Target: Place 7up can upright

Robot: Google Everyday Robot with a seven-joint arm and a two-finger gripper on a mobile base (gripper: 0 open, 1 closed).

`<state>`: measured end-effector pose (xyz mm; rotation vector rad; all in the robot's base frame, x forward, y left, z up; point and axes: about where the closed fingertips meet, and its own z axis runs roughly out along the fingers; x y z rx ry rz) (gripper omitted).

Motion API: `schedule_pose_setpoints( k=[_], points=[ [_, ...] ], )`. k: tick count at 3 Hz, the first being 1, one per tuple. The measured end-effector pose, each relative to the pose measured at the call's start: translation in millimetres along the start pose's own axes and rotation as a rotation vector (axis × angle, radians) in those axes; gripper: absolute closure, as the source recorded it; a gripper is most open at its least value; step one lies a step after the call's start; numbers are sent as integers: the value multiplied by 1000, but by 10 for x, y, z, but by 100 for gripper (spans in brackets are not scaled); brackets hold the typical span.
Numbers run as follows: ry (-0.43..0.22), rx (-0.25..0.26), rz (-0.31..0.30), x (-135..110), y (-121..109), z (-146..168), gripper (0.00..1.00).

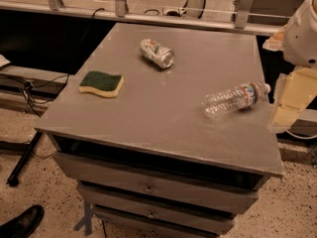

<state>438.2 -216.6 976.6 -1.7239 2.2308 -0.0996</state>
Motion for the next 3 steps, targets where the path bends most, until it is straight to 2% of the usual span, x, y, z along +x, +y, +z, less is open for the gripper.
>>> schedule_pose_setpoints(
  k=[1, 2, 3],
  points=[
    [-1, 1, 0, -2, -2, -2, 0],
    [-41, 32, 13, -255, -321, 142, 0],
    [-94, 53, 49, -615, -702, 415, 0]
  ],
)
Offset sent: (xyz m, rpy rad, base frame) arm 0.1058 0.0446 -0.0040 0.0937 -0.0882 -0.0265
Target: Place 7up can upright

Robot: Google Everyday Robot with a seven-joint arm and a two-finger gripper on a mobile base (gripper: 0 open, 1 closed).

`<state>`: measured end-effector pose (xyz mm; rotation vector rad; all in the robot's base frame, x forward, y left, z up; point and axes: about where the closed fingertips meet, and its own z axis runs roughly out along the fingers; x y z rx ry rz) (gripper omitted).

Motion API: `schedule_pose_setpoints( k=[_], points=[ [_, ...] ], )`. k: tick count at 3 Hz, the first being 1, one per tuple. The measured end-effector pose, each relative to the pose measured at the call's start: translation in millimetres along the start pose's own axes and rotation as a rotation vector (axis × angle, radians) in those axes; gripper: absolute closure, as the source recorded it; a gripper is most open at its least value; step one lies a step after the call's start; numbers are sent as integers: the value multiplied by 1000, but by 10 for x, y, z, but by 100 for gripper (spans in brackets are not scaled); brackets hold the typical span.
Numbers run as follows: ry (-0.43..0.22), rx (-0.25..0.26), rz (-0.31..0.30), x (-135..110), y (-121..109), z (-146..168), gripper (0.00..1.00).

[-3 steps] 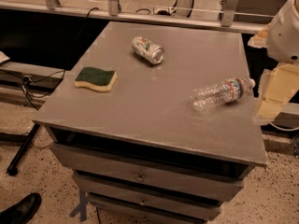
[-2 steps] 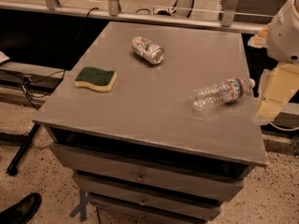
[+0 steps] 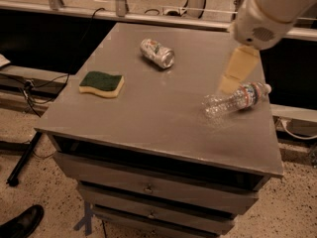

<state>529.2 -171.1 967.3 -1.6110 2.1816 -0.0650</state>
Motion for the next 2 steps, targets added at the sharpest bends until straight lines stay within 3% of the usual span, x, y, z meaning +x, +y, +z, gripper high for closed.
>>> schedule_pose_setpoints(
  k=[2],
  points=[
    [-120, 31, 161, -686, -570, 672, 0]
  ],
)
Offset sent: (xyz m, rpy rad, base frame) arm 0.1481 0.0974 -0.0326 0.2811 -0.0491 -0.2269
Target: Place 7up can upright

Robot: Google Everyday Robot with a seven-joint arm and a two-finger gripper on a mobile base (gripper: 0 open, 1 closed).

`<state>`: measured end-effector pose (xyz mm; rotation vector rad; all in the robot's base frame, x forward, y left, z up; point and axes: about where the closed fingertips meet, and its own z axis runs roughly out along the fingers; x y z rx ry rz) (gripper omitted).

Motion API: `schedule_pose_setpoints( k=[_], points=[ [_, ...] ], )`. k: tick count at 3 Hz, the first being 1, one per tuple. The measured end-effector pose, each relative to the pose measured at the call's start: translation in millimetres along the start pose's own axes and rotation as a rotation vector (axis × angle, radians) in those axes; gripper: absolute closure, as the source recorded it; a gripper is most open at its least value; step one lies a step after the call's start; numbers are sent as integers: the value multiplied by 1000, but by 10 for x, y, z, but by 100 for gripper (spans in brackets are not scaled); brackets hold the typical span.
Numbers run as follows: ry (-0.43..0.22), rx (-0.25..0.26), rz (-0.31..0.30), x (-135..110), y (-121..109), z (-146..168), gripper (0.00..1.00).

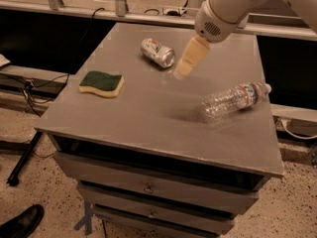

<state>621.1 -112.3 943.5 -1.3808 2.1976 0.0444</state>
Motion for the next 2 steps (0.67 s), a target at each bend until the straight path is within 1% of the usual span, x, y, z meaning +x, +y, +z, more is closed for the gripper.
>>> schedule_pose_setpoints(
  k=[1, 2],
  points=[
    [-91, 0, 93, -415, -178, 347, 0],
    [-176, 24, 177, -754, -352, 641, 0]
  ],
)
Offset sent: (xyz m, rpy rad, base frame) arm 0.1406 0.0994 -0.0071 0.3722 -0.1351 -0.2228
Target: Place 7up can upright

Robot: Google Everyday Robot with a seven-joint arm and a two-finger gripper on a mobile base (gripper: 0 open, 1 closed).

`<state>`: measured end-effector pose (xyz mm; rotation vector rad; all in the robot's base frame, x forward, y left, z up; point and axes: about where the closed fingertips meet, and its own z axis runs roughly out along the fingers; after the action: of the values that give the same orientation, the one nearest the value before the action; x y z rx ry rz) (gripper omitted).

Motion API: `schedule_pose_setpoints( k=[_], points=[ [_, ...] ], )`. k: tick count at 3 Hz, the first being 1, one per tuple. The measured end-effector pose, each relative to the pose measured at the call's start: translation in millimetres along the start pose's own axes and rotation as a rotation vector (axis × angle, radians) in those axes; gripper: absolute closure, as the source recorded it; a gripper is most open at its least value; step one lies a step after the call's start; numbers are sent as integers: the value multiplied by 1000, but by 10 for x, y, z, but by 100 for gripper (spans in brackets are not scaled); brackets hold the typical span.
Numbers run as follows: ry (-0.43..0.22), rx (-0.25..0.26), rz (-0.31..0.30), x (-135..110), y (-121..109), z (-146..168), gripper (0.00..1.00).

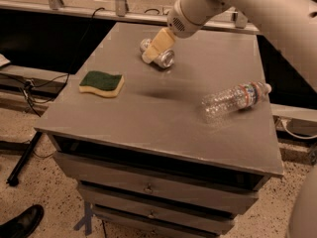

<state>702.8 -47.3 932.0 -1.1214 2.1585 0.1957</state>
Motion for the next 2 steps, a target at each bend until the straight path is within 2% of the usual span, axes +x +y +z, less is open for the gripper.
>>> schedule_pose_setpoints(
  k=[1, 2],
  points=[
    [-46, 42, 69, -247, -166, 358, 0],
    [-43, 77, 121, -416, -293, 681, 0]
  ],
)
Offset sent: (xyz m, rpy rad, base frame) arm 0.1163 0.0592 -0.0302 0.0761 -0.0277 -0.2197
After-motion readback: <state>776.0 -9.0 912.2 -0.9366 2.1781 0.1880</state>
